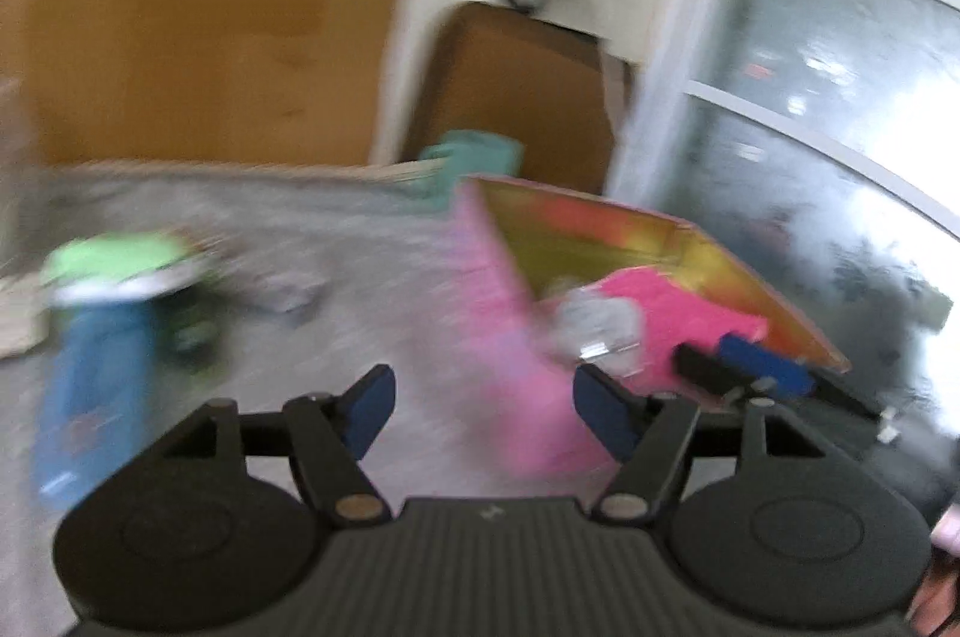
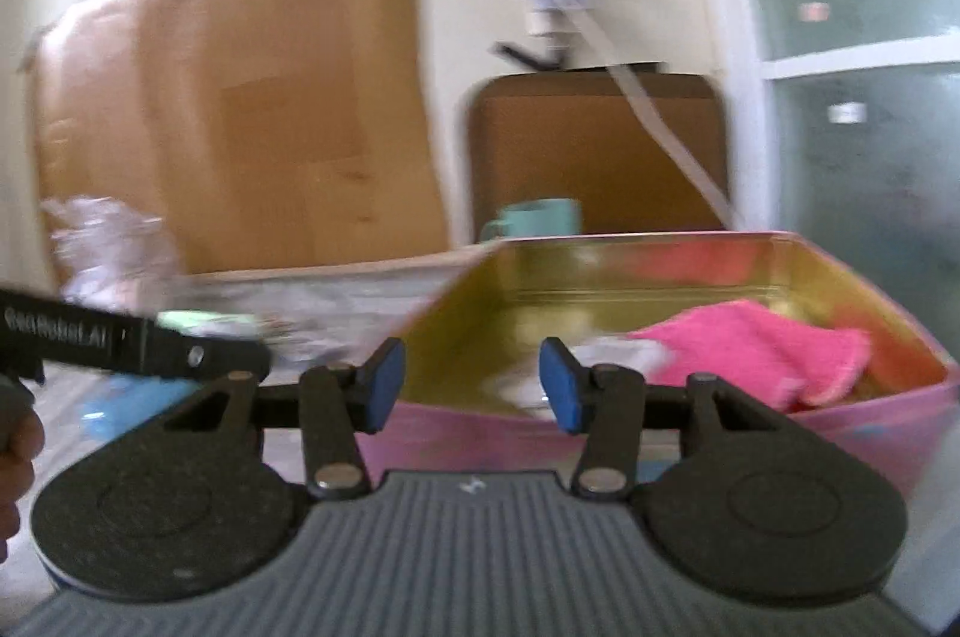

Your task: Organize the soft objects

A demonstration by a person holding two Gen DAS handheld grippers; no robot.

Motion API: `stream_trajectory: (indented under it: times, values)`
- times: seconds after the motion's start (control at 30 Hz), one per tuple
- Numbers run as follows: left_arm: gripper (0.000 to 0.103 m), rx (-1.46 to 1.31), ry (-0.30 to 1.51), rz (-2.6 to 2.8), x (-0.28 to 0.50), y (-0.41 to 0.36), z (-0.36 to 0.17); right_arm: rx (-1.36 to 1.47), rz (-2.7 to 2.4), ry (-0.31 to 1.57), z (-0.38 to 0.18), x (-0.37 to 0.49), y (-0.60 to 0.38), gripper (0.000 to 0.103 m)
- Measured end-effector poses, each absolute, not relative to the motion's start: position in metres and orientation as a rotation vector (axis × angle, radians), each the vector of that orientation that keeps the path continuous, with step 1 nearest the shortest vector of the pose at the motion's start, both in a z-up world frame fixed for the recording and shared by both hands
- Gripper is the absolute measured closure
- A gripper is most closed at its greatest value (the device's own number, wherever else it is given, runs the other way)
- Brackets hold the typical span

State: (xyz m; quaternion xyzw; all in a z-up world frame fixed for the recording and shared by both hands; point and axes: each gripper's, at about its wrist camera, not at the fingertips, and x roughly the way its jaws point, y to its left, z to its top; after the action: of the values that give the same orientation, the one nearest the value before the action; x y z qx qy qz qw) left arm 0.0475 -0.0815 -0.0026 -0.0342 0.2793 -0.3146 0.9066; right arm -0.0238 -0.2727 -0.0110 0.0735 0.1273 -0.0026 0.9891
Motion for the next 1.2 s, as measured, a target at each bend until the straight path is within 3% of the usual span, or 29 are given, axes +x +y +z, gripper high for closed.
stream_trajectory:
  times: [0.33,0.67,0.7,0.77,0.93,1.2]
  values:
    - [0.033,-0.001,0.543,-0.22,0.051,0.059,-0.043,0.189,0.325,0.439,-0.008,0.055,-0.18,0.054]
    - [0.034,-0.167,0.534,-0.257,0.065,0.096,-0.054,0.823,0.239,0.721,-0.042,0.218,-0.172,0.052]
    - [0.033,-0.181,0.535,-0.26,0.065,0.1,-0.055,0.863,0.249,0.748,-0.048,0.229,-0.169,0.053]
    - [0.033,-0.211,0.542,-0.265,0.064,0.104,-0.056,0.876,0.266,0.809,-0.056,0.245,-0.159,0.076]
    - [0.033,-0.252,0.559,-0.273,0.068,0.108,-0.058,0.741,0.296,0.754,-0.034,0.203,-0.151,0.093]
    - [0.031,-0.225,0.529,-0.314,0.062,0.104,-0.054,0.598,0.276,0.663,-0.016,0.041,-0.206,0.095]
